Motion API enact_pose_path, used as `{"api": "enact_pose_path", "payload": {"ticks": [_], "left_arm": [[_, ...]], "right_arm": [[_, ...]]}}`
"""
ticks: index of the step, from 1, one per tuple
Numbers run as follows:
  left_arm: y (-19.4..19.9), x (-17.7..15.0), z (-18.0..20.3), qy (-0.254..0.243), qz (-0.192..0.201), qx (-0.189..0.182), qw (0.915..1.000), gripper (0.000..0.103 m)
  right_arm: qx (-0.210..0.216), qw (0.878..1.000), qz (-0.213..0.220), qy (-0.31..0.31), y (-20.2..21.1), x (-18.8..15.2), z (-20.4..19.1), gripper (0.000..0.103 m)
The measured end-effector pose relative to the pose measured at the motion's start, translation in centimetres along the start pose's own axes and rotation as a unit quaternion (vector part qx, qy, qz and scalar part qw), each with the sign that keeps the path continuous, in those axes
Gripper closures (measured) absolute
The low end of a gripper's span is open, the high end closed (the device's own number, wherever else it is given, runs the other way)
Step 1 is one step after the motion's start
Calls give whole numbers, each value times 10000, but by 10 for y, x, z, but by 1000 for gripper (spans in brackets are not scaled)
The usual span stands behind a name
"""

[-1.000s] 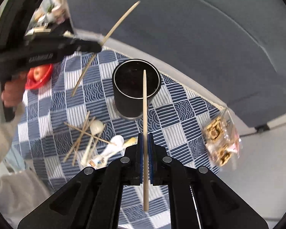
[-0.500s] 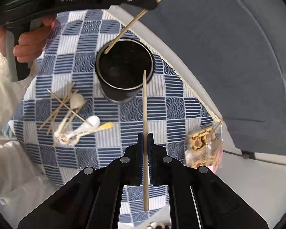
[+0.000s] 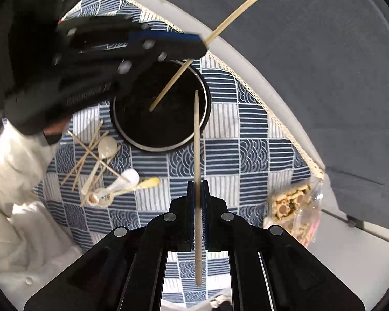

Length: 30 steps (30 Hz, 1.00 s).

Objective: Organize utensils
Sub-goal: 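Lift both chopsticks over the black cup and open both tools to drop them, then withdraw both open tools from the black cup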

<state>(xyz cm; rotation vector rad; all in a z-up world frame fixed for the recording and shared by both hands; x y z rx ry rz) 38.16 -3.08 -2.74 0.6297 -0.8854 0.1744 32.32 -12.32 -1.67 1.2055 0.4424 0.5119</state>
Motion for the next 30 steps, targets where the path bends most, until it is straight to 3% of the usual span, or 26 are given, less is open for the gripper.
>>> {"api": "enact_pose_path", "payload": {"ticks": [7, 9, 12, 13, 16, 20, 21, 23, 24, 30], "left_arm": [[-2, -1, -5, -185, -101, 134, 9997, 97], [2, 0, -7, -178, -127, 170, 9996, 85], [10, -2, -9, -170, -183, 175, 9995, 72], [13, -3, -9, -188, -191, 191, 9995, 69], [23, -6, -8, -242, -274, 271, 9990, 54], [41, -9, -6, -300, -369, 364, 9982, 27], [47, -11, -6, -318, -381, 412, 9979, 19], [57, -13, -7, -395, -410, 569, 9968, 18], [63, -14, -8, -415, -460, 663, 9959, 10], [90, -27, -4, -453, -612, 835, 9936, 7]], "right_arm": [[384, 9985, -192, -328, -12, 23, 3, 96], [412, 9975, -183, -545, -10, 27, 10, 93], [282, 9965, -25, -784, -3, 32, 22, 71], [279, 9957, 84, -877, 2, 31, 25, 55], [276, 9932, 265, -1102, 13, 26, 31, 44], [216, 9877, 538, -1449, 25, 10, 34, 23], [209, 9866, 563, -1517, 26, 8, 34, 21], [184, 9840, 627, -1659, 28, -3, 34, 18], [167, 9828, 661, -1715, 30, -10, 32, 18], [51, 9754, 693, -2092, 35, -47, 23, 17]]}}
Point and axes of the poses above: each gripper's, at about its wrist camera, not at the fingertips, and y roughly against the way its jaws point, z to its right, x to its top, the point moved 5 cm from there along -y, roughly the way its jaws point, and after that the axes turned 13 degrees about -x, right-handed, at the moved point
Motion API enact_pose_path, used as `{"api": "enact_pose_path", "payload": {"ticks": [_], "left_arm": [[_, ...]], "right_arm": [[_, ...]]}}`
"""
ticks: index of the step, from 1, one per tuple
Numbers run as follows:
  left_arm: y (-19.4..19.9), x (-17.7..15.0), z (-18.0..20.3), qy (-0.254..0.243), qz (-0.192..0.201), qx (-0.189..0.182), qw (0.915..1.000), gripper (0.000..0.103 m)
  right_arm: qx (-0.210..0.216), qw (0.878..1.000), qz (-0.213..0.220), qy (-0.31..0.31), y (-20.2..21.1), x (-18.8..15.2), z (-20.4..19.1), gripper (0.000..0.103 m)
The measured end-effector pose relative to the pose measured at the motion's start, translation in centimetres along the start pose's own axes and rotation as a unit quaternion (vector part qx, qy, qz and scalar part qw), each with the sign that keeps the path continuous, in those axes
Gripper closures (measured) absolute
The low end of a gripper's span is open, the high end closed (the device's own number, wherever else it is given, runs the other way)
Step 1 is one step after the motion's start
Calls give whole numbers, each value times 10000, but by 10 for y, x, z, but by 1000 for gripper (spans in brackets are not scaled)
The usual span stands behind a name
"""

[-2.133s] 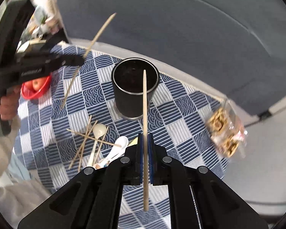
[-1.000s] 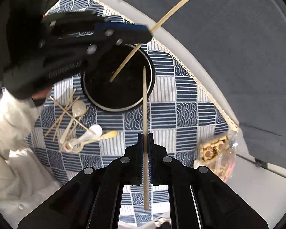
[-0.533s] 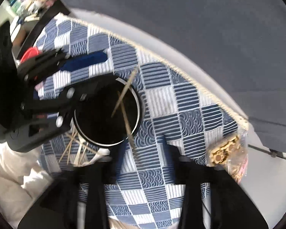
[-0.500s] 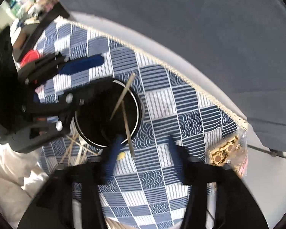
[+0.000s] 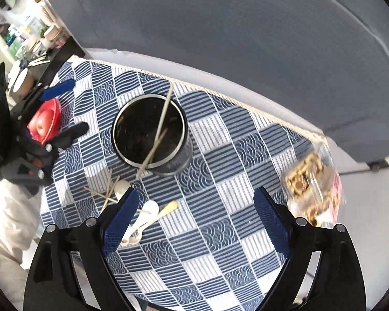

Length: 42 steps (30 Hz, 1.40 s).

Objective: Organize utensils
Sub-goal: 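Withdraw both open tools from the black cup, then grasp another wooden chopstick with the left tool while the right tool grasps one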

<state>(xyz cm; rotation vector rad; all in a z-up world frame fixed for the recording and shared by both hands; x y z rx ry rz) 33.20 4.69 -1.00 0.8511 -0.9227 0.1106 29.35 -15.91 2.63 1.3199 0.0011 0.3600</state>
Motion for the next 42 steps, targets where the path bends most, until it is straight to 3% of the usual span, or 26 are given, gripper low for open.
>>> {"api": "enact_pose_path", "payload": {"ticks": [8, 19, 27, 42], "left_arm": [[17, -17, 0, -130, -254, 208, 9994, 6], [30, -49, 7, -229, -526, 303, 9979, 6], [27, -79, 9, -443, -776, 389, 9952, 6], [5, -139, 2, -763, -1430, 22, 9868, 6]], "right_arm": [[14, 9988, 113, -479, 15, -46, -3, 17], [150, 9962, 88, -850, 4, -95, -20, 17], [292, 9960, 55, -841, -11, -111, -37, 17], [577, 9951, -156, -785, -62, -126, -71, 18]]}}
Point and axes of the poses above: each gripper's, at about its wrist camera, not at the fingertips, and y roughly against the way its jaws point, z to its right, x to its top, the point moved 5 cm from there along -y, roughly the way its jaws point, and after that the axes turned 13 degrees about -x, right-handed, at the moved point
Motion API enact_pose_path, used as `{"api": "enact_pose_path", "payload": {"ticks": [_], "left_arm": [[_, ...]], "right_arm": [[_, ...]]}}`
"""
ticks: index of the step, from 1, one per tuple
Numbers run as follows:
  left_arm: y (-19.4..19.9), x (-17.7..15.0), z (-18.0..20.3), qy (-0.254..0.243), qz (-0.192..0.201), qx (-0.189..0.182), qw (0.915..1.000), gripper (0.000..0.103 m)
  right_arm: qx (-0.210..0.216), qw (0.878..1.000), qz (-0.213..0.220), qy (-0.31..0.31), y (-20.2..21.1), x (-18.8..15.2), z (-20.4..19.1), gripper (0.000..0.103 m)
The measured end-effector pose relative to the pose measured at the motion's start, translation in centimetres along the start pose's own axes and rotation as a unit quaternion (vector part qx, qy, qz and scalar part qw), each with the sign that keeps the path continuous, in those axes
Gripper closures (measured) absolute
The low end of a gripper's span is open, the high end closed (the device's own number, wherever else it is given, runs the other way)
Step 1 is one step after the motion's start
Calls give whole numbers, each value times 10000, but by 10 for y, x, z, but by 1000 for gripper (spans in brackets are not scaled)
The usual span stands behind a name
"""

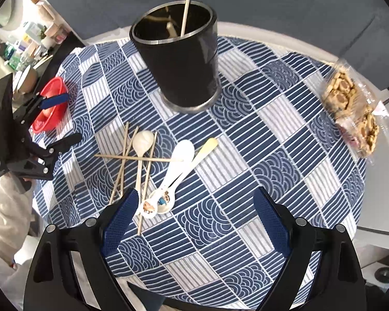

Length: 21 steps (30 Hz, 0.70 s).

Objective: Organize utensils
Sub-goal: 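Grasp another wooden chopstick with the left tool while the right tool grasps one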

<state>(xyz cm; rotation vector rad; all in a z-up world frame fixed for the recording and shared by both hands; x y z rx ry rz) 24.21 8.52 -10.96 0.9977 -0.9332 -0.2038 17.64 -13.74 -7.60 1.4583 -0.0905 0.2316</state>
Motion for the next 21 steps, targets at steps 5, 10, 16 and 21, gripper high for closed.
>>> {"api": "enact_pose_path", "payload": {"ticks": [5, 10, 16, 21], "left_arm": [[-18, -19, -3, -210, -237, -45, 9995, 6], [-37, -37, 1, -520, -615, -75, 9967, 6], [-52, -49, 3, -808, -857, -42, 9930, 6], [-59, -51, 5, -878, -943, -123, 9916, 8]], "right_arm": [[62, 9999, -35, 99, -18, -1, -10, 20], [230, 9995, -1, 202, -35, -4, -27, 24], [472, 9981, -49, 396, -56, -12, -61, 48], [523, 9967, -56, 625, -69, -12, -90, 60]]}}
Point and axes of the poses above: each gripper's, at about its wrist camera, not at the fingertips, and y roughly against the way its jaws point, z to its right, x to its top, the point moved 5 cm from there along -y, roughly the way its jaws point, and after that the axes turned 13 degrees about -x, right-handed, at the moved point
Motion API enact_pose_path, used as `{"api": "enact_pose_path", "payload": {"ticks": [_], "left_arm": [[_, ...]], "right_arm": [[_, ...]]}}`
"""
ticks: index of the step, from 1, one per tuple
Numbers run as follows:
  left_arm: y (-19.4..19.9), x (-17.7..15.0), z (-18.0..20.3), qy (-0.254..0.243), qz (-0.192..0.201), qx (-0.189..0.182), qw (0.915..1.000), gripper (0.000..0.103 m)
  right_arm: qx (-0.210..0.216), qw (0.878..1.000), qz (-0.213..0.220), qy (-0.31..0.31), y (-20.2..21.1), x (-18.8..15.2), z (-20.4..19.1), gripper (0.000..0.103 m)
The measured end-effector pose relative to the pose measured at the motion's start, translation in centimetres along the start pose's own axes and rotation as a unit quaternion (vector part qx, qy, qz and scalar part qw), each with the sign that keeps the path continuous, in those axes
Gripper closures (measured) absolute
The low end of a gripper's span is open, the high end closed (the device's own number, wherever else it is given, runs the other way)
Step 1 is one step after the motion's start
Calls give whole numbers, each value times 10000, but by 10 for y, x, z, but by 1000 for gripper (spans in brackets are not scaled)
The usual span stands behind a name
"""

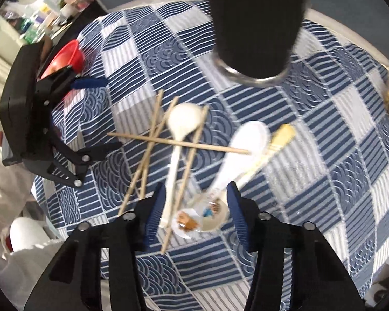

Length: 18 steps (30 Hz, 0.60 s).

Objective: Organize utensils
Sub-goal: 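Grasp another wooden chopstick with the left tool while the right tool grasps one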

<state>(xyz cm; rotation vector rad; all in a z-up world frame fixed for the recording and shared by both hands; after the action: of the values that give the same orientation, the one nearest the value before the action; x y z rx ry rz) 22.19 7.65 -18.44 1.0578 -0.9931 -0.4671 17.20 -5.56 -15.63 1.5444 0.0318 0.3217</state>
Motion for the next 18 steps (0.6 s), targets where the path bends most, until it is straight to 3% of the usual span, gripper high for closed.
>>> {"api": "enact_pose_path", "payload": {"ticks": [4, 9, 16, 18], "left_arm": [[-7, 4, 0, -36, -57, -37, 10000, 11], [-17, 2, -3, -45, -319, 28, 9995, 16], [-21, 4, 0, -188, -340, -27, 9992, 18], [-21, 6, 4, -257, -329, -135, 9990, 26]], "right_arm": [[-281, 9996, -38, 39, -13, 5, -10, 74], [-711, 9974, -86, -19, -25, 10, -17, 74], [-862, 9957, -334, 9, -44, 13, -25, 80], [-966, 9947, -335, 58, -45, 15, -27, 80]]}}
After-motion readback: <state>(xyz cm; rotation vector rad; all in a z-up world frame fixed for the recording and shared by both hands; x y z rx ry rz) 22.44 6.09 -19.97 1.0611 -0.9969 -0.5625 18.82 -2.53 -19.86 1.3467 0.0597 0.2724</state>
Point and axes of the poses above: each gripper's, at about its wrist camera, not at the fingertips, and y roughly against the way its jaws point, z to its right, x to its top, the point moved 5 cm from there along -y, roughly the way its jaws point, and after that the axes turned 13 degrees about -x, right-handed, at the moved point
